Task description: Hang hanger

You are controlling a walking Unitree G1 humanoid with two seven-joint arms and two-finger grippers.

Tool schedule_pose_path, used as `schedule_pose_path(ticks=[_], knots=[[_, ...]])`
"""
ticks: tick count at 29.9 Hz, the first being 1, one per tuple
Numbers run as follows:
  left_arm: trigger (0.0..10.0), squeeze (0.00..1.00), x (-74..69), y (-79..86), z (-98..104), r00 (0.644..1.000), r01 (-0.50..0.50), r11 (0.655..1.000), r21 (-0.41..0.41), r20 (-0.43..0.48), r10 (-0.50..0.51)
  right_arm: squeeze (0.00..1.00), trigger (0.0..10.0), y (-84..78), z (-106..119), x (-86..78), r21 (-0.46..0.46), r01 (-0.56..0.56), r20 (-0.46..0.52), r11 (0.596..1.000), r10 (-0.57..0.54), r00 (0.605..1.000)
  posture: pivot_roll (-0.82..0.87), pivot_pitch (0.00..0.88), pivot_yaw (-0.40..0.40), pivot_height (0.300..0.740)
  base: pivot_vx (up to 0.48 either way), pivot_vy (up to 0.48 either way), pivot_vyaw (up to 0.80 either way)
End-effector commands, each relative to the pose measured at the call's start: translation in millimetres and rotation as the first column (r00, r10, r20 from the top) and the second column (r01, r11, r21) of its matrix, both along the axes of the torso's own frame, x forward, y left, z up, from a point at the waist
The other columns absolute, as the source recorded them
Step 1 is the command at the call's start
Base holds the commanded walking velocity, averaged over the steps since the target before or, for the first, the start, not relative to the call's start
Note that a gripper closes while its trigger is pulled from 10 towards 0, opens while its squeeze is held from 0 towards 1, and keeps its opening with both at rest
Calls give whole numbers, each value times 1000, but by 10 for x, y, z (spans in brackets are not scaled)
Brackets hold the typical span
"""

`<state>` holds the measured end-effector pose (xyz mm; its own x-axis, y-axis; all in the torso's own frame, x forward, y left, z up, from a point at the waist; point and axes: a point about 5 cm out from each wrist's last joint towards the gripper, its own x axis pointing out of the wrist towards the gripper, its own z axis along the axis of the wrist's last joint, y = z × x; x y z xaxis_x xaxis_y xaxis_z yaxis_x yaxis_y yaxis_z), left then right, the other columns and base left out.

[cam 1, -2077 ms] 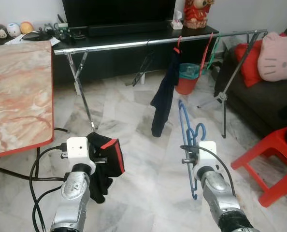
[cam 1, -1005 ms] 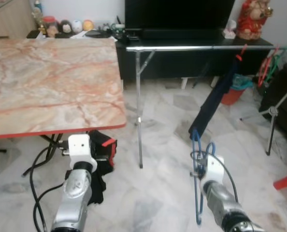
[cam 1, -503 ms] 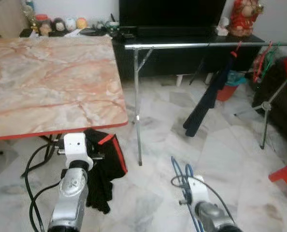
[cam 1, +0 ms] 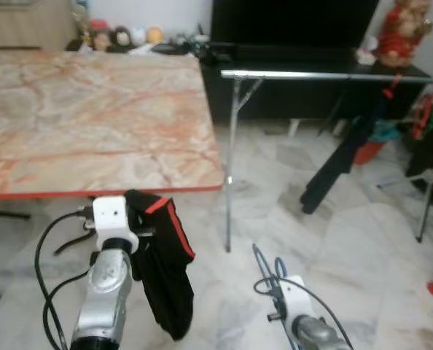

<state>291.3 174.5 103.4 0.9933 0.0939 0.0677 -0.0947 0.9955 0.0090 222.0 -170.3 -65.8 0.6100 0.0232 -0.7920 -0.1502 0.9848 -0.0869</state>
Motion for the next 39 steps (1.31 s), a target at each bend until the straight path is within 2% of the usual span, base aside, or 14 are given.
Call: schedule_pose_path(ticks=[1, 10, 16, 34, 39], knots=[[10000, 0, 13, -17, 60, 1000, 4, 1000, 6, 25, -4, 0, 10000, -50, -5, -16, 2, 38, 3, 999, -38, 999, 48, 0, -60, 740, 0, 285, 0], [10000, 0, 12, -16, 61, 1000, 7, 1000, 11, 26, -7, 0, 10000, -53, -30, -60, -23, 8, -7, 1000, -9, 1000, 55, 0, -59, 740, 0, 283, 0], [10000, 0, 16, -17, 69, 1000, 8, 1000, 15, 29, -9, 0, 10000, -43, -30, -59, -10, 27, 0, 1000, -27, 1000, 58, 0, -59, 740, 0, 282, 735], [10000, 0, 43, -23, 109, 999, 25, 999, 35, 42, -27, 0, 10000, -40, -16, -33, -4, 54, 7, 999, -54, 999, 51, 0, -52, 740, 0, 277, 0], [10000, 0, 43, -43, 126, 998, 41, 998, 48, 52, -43, 0, 10000, -38, -16, -32, -5, 60, 6, 998, -60, 998, 55, 0, -51, 740, 0, 0, 0]])
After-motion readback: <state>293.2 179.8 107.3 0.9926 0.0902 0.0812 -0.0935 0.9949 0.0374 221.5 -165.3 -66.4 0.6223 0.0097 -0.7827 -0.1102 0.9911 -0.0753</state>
